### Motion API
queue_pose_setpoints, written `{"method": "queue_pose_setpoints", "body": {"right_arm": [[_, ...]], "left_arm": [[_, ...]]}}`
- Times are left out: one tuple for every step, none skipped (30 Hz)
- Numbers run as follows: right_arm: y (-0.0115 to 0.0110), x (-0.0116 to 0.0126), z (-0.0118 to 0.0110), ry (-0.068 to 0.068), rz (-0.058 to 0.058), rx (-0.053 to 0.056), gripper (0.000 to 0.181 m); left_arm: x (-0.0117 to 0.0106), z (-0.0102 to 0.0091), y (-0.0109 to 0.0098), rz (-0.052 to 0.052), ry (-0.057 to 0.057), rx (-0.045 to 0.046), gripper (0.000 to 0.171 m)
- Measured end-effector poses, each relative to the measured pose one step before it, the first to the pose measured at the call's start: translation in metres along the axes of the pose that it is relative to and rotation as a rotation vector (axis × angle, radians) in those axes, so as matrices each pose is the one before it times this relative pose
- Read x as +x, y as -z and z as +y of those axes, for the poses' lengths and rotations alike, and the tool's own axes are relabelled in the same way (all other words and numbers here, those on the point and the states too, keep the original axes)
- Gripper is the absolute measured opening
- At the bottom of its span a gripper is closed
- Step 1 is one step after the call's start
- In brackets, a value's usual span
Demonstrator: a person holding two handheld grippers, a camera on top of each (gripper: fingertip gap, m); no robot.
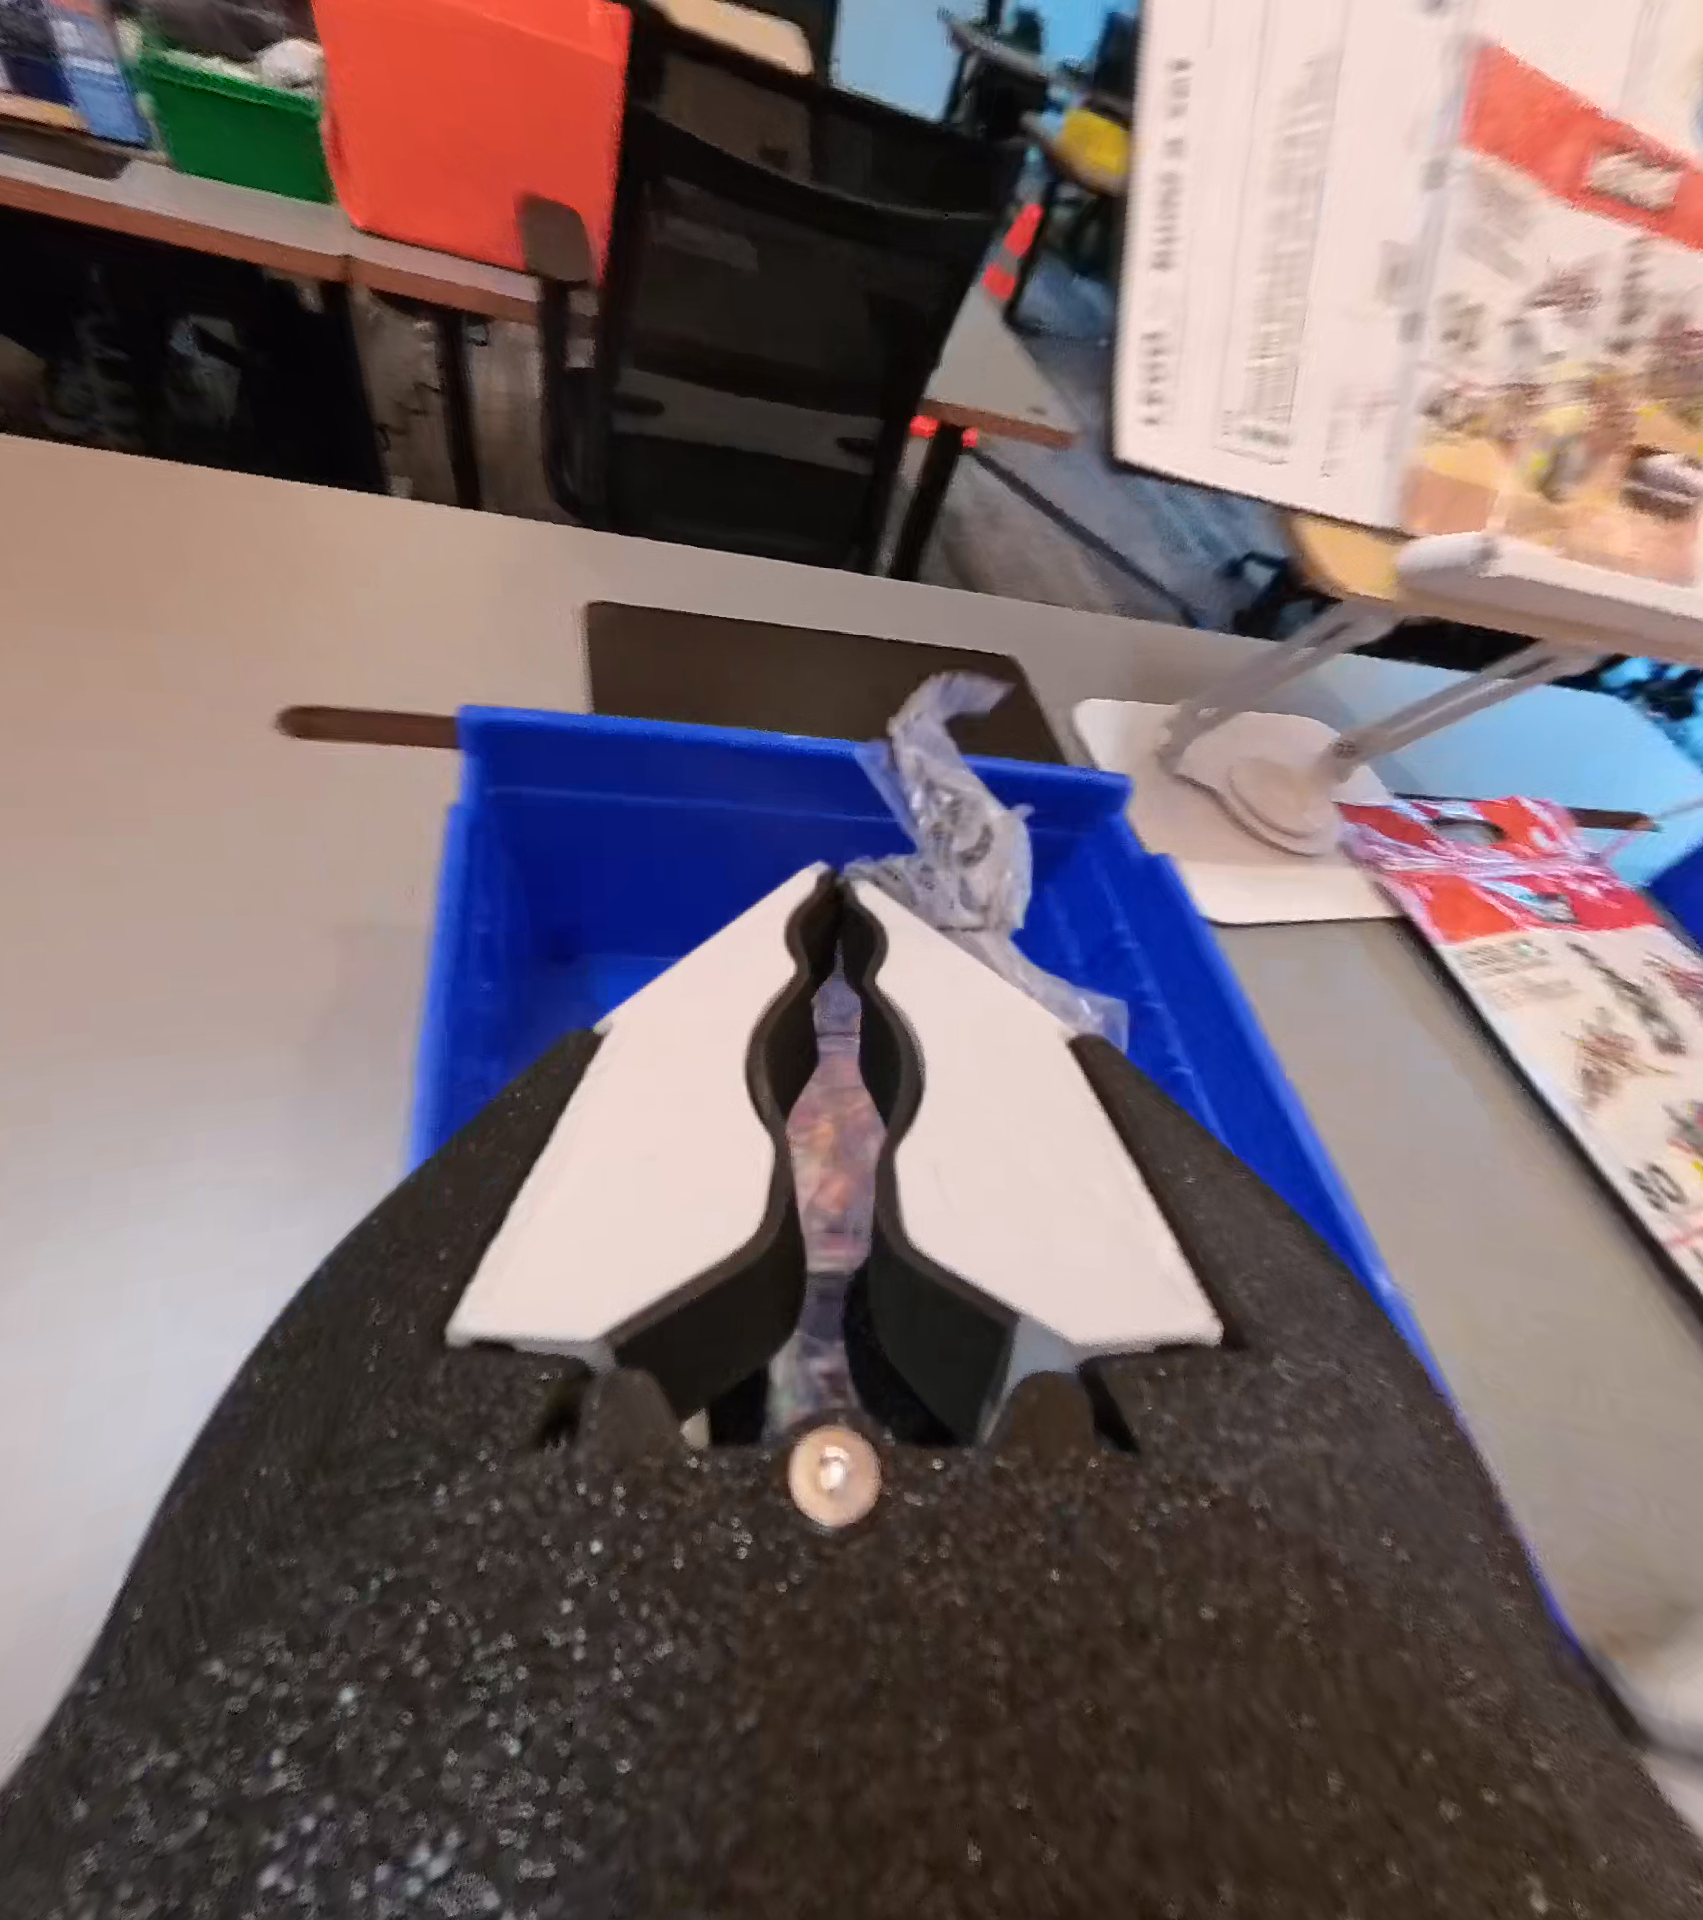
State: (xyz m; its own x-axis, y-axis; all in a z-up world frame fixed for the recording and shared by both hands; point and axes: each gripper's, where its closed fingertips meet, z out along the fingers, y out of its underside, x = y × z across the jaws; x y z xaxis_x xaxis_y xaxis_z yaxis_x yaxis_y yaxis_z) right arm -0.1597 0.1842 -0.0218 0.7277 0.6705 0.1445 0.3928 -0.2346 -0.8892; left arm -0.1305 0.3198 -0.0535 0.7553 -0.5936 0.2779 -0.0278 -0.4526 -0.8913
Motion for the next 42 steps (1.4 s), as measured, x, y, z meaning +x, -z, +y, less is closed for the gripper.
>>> {"method": "queue_pose_setpoints", "body": {"right_arm": [[0.00060,-0.01645,-0.00132,0.0638,0.0072,-0.0043,0.000],[0.00007,-0.00754,0.00009,0.0175,0.0199,0.0027,0.000],[0.00056,0.00084,0.00241,-0.0370,0.0060,0.0076,0.000],[0.00222,0.00791,0.00305,-0.0510,0.0000,0.0087,0.000],[0.00458,0.01159,-0.00021,-0.0503,-0.0051,0.0204,0.000],[0.00564,0.01410,-0.00346,-0.0336,0.0051,0.0239,0.000],[0.00433,0.01685,-0.00381,-0.0221,0.0267,0.0131,0.000],[0.00165,0.01712,-0.00238,-0.0240,0.0300,0.0016,0.000],[-0.00133,0.01388,-0.00068,-0.0335,0.0137,-0.0055,0.004],[-0.00279,0.01011,0.00009,-0.0380,0.0020,-0.0038,0.019],[-0.00403,0.00577,0.00112,-0.0251,-0.0072,-0.0030,0.025],[-0.00527,0.00179,0.00302,-0.0163,-0.0181,-0.0123,0.025],[-0.00537,0.00109,0.00280,-0.0201,-0.0154,-0.0090,0.026],[-0.00467,0.00144,0.00115,-0.0253,-0.0123,0.0020,0.026],[-0.00420,-0.00113,0.00146,-0.0283,-0.0248,-0.0030,0.026],[-0.00283,-0.00247,0.00037,-0.0236,-0.0248,0.0002,0.029],[-0.00195,0.00009,-0.00029,-0.0095,-0.0025,0.0013,0.029],[-0.00253,0.00068,0.00153,0.0007,0.0019,-0.0121,0.031],[-0.00314,-0.00012,0.00198,0.0023,-0.0053,-0.0131,0.035],[-0.00318,0.00096,0.00193,0.0060,-0.0006,-0.0094,0.035],[-0.00284,0.00228,0.00274,0.0135,0.0056,-0.0117,0.032],[-0.00183,0.00185,0.00193,0.0102,0.0002,-0.0029,0.019],[-0.00061,0.00218,0.00031,-0.0066,-0.0038,0.0112,0.008],[0.00072,0.00176,-0.00075,-0.0240,-0.0150,0.0166,0.003],[0.00151,0.00097,-0.00152,-0.0293,-0.0218,0.0174,0.000],[0.00087,0.00095,-0.00099,-0.0113,-0.0095,0.0101,0.000],[-0.00018,0.00001,-0.00012,0.0035,-0.0006,0.0008,0.000],[-0.00013,-0.00137,-0.00039,0.0048,-0.0003,-0.0001,0.000],[0.00059,-0.00169,-0.00114,0.0203,0.0107,0.0036,0.000],[0.00036,-0.00079,-0.00100,0.0367,0.0271,-0.0002,0.000],[0.00000,0.00019,-0.00110,0.0476,0.0424,-0.0047,0.000],[-0.00037,-0.00027,-0.00110,0.0591,0.0478,-0.0113,0.000],[-0.00067,-0.00018,-0.00112,0.0459,0.0411,-0.0119,0.000],[-0.00053,0.00040,-0.00092,0.0271,0.0274,-0.0061,0.000],[-0.00042,0.00108,-0.00008,0.0333,0.0252,-0.0102,0.000],[-0.00044,0.00108,0.00017,0.0375,0.0302,-0.0154,0.000],[-0.00101,-0.00038,-0.00005,0.0257,0.0227,-0.0133,0.000],[-0.00095,-0.00197,-0.00014,0.0162,0.0095,-0.0066,0.000],[-0.00044,-0.00232,-0.00016,0.0127,0.0066,-0.0021,0.000],[-0.00066,-0.00049,0.00129,0.0163,0.0173,-0.0079,0.000],[-0.00065,0.00118,0.00213,0.0004,0.0093,-0.0075,0.000],[0.00053,0.00126,0.00082,-0.0217,-0.0084,0.0027,0.000]], "left_arm": [[-0.01910,0.00008,-0.00379,-0.0210,0.0401,-0.00310,0.000],[-0.00402,-0.00548,-0.00182,0.0469,0.0667,0.01908,0.000],[0.00999,-0.00195,0.00003,0.0613,-0.0069,-0.02106,0.000],[0.00896,-0.00162,0.00281,-0.0024,-0.0887,-0.01237,0.000],[0.01142,-0.00044,0.00311,0.0241,-0.0251,-0.00832,0.000],[0.00988,-0.00103,0.00304,0.0385,0.0137,0.00536,0.000],[0.00464,0.00144,0.00207,0.0172,0.0011,-0.00004,0.000],[0.00259,0.00284,0.00166,0.0039,-0.0052,-0.00582,0.000],[0.00545,0.00100,0.00195,0.0198,0.0096,0.00078,0.000],[0.00530,0.00019,0.00203,0.0143,0.0027,0.00231,0.000],[0.00361,0.00146,0.00116,-0.0015,-0.0132,-0.00954,0.000],[0.00438,0.00161,0.00080,0.0040,-0.0130,-0.01148,0.000],[0.00657,0.00057,0.00069,0.0203,-0.0006,-0.00437,0.000],[0.00465,0.00006,0.00044,0.0075,-0.0014,-0.00269,0.000],[0.00183,0.00049,0.00035,-0.0065,-0.0061,-0.00549,0.000],[0.00221,0.00137,0.00025,0.0019,-0.0078,-0.00810,0.000],[0.00438,0.00087,-0.00014,0.0104,-0.0127,-0.00479,0.000],[0.00385,0.00031,0.00018,0.0122,-0.0002,-0.00044,0.000],[0.00339,0.00085,-0.00023,0.0146,0.0077,-0.00187,0.000],[0.00253,0.00121,-0.00025,0.0114,0.0003,-0.00551,0.000],[0.00091,0.00032,0.00042,0.0015,-0.0107,-0.00263,0.000],[0.00123,-0.00004,0.00063,0.0068,-0.0048,-0.00248,0.000],[0.00147,-0.00030,0.00062,0.0115,-0.0041,-0.00381,0.000],[-0.00024,-0.00046,0.00088,0.0037,-0.0071,-0.00284,0.000],[0.00046,-0.00095,0.00072,0.0126,0.0013,0.00130,0.000],[0.00100,-0.00085,0.00006,0.0103,0.0051,0.00209,0.000],[-0.00136,0.00009,-0.00070,-0.0174,-0.0153,-0.00523,0.000],[-0.00349,-0.00023,-0.00069,-0.0349,-0.0197,-0.00346,0.000],[-0.00201,-0.00103,-0.00155,-0.0219,-0.0013,0.00488,0.000],[-0.00164,-0.00041,-0.00277,-0.0161,0.0076,0.00218,0.000],[-0.00191,0.00021,-0.00352,-0.0202,-0.0066,0.00034,0.000],[-0.00069,0.00082,-0.00458,-0.0142,-0.0102,-0.00358,0.000],[-0.00099,-0.00055,-0.00405,-0.0121,0.0005,0.00486,0.000],[-0.00265,-0.00183,-0.00259,-0.0152,0.0019,0.00939,0.000],[-0.00291,-0.00072,-0.00272,-0.0115,0.0005,0.00244,0.000],[-0.00257,0.00007,-0.00341,-0.0067,0.0075,0.00204,0.000],[-0.00267,0.00089,-0.00383,-0.0122,0.0070,-0.00022,0.000],[-0.00481,0.00069,-0.00379,-0.0284,-0.0067,-0.00314,0.000],[-0.00550,0.00089,-0.00384,-0.0240,-0.0106,-0.00275,0.000],[-0.00289,0.00027,-0.00353,0.0040,0.0251,0.00206,0.000],[-0.00055,0.00070,-0.00255,0.0065,0.0099,-0.00910,0.000],[-0.00103,-0.00094,-0.00119,-0.0155,-0.0338,-0.00043,0.000]]}}
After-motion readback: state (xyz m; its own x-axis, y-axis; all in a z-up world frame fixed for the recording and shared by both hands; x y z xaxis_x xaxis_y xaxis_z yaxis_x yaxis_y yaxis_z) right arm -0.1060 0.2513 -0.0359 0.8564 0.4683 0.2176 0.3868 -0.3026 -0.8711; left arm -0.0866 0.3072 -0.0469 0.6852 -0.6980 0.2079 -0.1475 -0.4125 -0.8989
